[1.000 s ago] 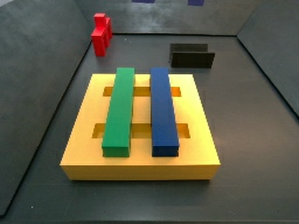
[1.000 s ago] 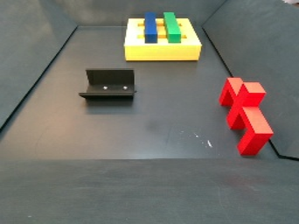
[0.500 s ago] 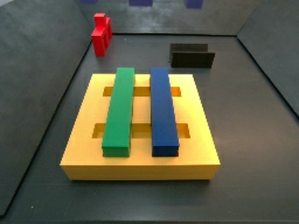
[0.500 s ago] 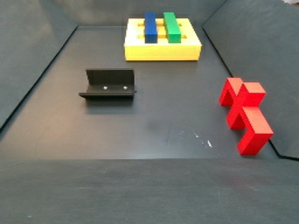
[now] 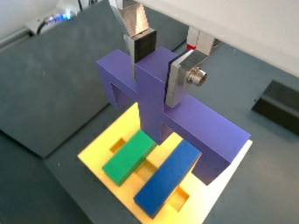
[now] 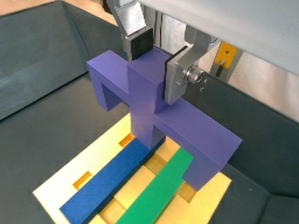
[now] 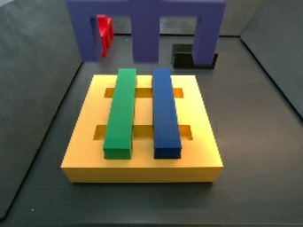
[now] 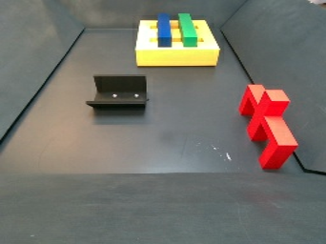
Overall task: Pick up the purple object. Move up. Move to above the board. Insert the purple object.
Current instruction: Insert the purple object.
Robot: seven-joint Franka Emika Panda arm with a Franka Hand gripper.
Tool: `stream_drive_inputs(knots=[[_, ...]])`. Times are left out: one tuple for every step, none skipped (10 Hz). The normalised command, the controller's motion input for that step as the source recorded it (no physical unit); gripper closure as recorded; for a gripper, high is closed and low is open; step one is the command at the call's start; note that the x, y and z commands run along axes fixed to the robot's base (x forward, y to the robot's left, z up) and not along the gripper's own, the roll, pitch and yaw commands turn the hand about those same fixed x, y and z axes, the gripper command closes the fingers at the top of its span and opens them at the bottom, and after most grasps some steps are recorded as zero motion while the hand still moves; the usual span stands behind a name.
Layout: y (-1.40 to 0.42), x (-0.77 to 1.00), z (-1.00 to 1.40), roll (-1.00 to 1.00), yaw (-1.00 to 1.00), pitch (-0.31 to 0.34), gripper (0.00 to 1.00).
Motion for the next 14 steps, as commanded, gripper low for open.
stream_drive_inputs(knots=[[-0.4, 0.01, -0.62, 0.38, 0.07, -0.004, 1.0], [-0.34, 0.03, -0.51, 0.43, 0.06, 0.0, 1.0], [-0.18, 0.13, -0.4, 0.48, 0.0, 0.024, 1.0], [-0.16, 0.0, -0.49, 0.28, 0.05, 0.036, 1.0], [-0.15, 0.0, -0.51, 0.03, 0.03, 0.0, 1.0], [-0.17, 0.0, -0.6, 0.03, 0.01, -0.077, 1.0], [-0.12, 0.0, -0.5, 0.05, 0.02, -0.024, 1.0], [-0.05, -0.08, -0.29, 0.0, 0.07, -0.039, 1.0], [0.0, -0.05, -0.27, 0.0, 0.1, -0.027, 1.0], [0.0, 0.0, -0.25, 0.05, 0.14, 0.0, 1.0], [0.0, 0.0, -0.21, 0.04, 0.19, 0.0, 1.0], [-0.01, 0.16, -0.16, 0.01, 0.23, 0.0, 1.0], [-0.05, 0.09, -0.05, 0.0, 0.08, 0.0, 1.0], [-0.03, 0.0, -0.03, 0.0, 0.03, 0.0, 1.0]])
